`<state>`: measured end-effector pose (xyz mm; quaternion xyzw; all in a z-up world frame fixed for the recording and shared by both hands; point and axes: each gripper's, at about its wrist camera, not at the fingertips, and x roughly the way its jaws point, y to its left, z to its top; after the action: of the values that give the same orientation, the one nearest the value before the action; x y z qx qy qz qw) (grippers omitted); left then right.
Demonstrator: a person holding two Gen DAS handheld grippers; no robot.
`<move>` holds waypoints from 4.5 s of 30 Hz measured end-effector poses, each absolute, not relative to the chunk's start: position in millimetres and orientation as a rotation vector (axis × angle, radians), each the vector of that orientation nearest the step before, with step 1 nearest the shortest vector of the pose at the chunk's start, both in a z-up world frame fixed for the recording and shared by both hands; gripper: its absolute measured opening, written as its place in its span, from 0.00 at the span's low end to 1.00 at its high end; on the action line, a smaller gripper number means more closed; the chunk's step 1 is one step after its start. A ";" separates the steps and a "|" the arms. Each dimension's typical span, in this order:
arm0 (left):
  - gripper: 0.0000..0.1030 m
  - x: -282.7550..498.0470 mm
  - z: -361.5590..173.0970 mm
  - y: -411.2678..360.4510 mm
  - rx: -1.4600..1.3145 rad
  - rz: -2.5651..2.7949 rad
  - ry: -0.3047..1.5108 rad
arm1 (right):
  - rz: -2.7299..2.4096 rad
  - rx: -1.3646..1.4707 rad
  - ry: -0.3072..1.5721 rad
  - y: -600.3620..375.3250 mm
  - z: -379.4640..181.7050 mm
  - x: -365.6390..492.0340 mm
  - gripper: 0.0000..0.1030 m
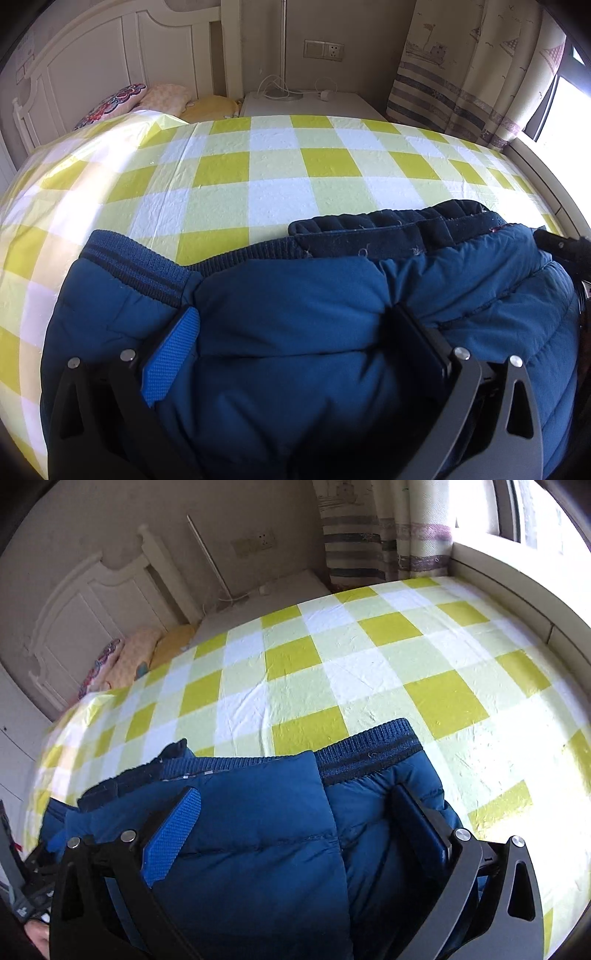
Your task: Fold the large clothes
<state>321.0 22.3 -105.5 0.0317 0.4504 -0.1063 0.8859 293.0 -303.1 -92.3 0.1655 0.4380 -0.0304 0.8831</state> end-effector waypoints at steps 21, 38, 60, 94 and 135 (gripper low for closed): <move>0.98 350.2 -105.2 105.9 -0.096 0.020 0.971 | 0.026 0.175 0.874 -241.9 -60.4 263.4 0.95; 0.98 349.7 -109.5 113.5 -0.162 0.000 0.969 | -0.018 0.127 0.961 -276.1 -88.9 238.8 0.96; 0.98 238.8 -98.0 -12.8 0.125 -0.272 0.828 | 0.190 -0.166 0.883 -184.4 -83.4 192.8 0.96; 0.98 148.4 -100.8 -1.0 0.217 -0.200 0.750 | 0.211 -0.232 0.756 -176.4 -89.3 112.2 0.96; 0.98 92.2 -108.4 21.7 0.234 -0.304 0.693 | 0.295 -0.238 0.663 -211.3 -86.6 41.6 0.95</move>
<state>92.2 21.7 -108.4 0.1141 0.3375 -0.1482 0.9226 41.6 -211.3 -86.6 -0.1160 0.3233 0.1440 0.9280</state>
